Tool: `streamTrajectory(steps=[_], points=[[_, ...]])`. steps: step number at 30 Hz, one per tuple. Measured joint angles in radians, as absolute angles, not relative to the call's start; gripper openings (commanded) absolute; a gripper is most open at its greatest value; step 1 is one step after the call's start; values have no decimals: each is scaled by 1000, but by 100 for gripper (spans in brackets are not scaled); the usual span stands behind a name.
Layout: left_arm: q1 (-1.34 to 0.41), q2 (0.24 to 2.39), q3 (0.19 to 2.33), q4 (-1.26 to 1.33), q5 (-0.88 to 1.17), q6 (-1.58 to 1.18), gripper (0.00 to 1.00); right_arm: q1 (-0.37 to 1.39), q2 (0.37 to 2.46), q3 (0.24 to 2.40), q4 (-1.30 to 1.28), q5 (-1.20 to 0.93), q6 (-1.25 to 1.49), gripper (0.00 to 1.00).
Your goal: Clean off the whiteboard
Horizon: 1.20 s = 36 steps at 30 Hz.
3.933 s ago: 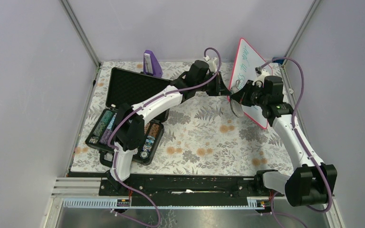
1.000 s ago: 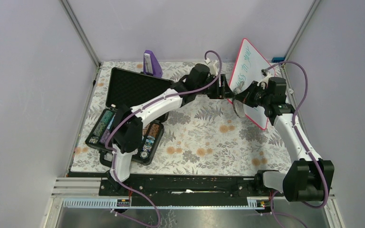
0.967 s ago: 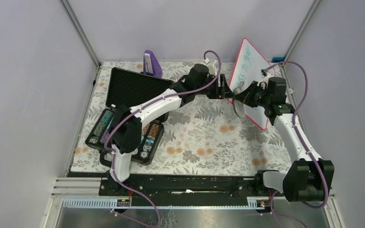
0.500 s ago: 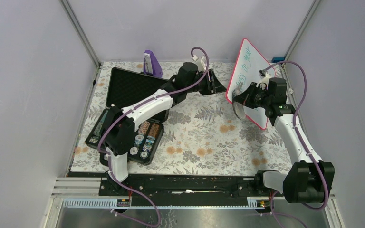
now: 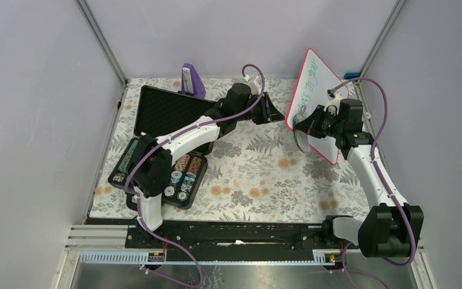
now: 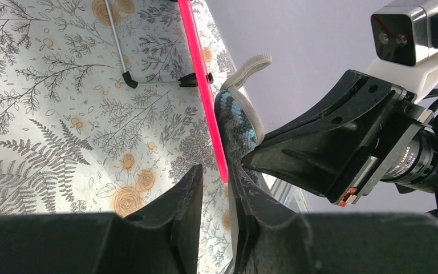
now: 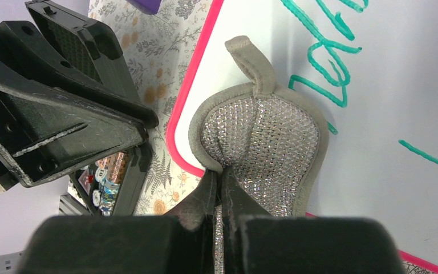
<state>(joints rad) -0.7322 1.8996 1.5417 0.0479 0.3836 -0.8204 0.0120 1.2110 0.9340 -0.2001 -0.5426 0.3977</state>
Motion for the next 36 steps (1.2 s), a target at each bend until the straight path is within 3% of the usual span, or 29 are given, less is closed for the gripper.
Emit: streamTrajectory(steps=[4, 9, 24, 36], points=[[-732, 1900, 1542, 48, 384, -820, 19, 12, 1211, 939, -208, -540, 388, 0], [-732, 1900, 1542, 48, 385, -820, 26, 12, 1211, 939, -212, -540, 380, 0], [-743, 1940, 1560, 75, 401, -830, 12, 61, 1211, 960, -215, -540, 381, 0], [-745, 1937, 1564, 71, 400, -829, 10, 84, 1244, 989, -201, -493, 445, 0]])
